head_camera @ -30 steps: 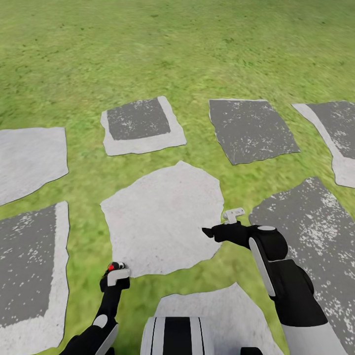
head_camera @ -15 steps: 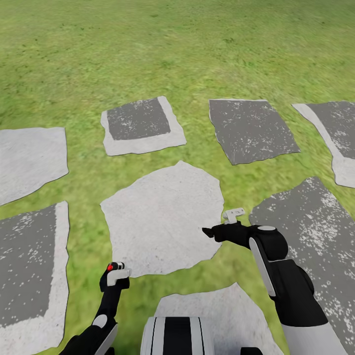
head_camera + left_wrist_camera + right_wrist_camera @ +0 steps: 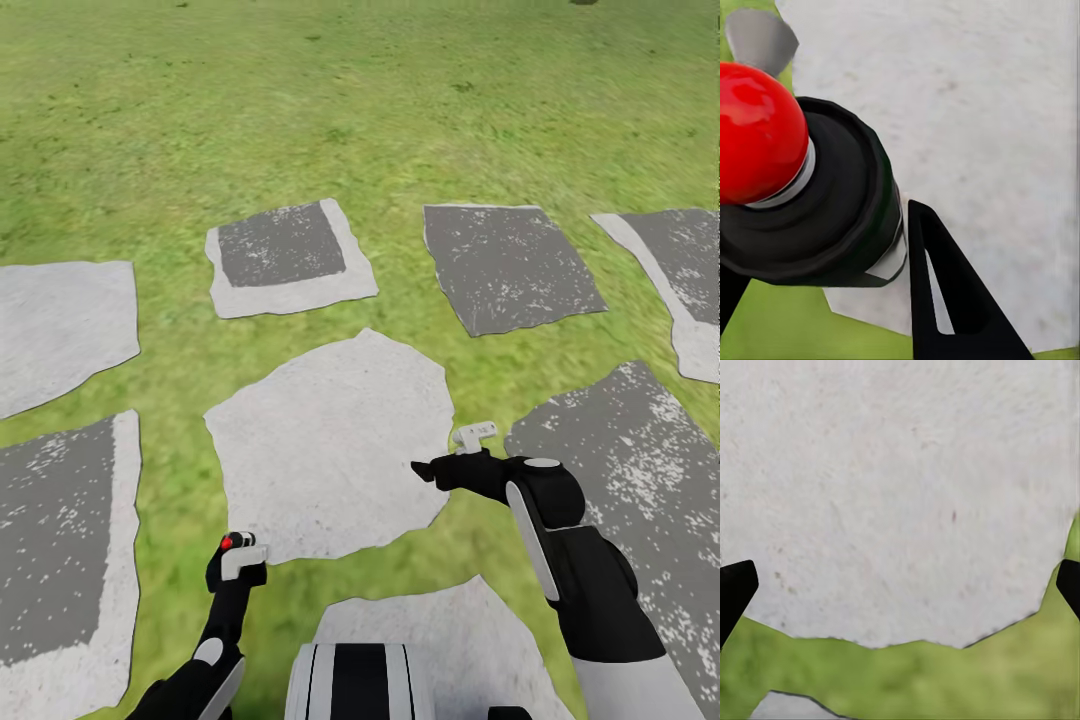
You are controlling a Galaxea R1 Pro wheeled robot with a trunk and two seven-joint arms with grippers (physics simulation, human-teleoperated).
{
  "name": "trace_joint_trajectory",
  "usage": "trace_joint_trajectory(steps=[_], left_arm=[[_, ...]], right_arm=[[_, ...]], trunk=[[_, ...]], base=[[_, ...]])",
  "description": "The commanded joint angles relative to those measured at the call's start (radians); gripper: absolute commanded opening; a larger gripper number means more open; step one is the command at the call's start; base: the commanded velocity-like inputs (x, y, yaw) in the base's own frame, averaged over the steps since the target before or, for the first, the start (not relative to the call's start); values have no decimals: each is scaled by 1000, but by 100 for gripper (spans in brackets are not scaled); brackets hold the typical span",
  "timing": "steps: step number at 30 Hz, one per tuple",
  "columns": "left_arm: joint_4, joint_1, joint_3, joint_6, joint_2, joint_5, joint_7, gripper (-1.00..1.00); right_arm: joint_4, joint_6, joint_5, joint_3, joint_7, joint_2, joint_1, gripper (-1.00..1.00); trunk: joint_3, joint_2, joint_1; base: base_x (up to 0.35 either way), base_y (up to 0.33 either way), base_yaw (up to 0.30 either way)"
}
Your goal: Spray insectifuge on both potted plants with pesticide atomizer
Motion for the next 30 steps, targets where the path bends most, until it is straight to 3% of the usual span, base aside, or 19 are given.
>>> trace_joint_trajectory(steps=[1,26,30], left_arm=[[0,-1,-8,-4,1,11,6,-100],[-14,-1,-8,7,-2,21,31,-100],[-15,-1,-8,8,-31,19,31,-100]], right_arm=[[-1,4,0,0,1,-1,-1,100],[-1,4,0,6,1,-1,-1,100],[-1,4,0,3,1,-1,-1,100]], trunk=[[3,0,-1],[100,6,-12],[116,7,-14]], base=[[0,0,0],[0,0,0],[0,0,0]])
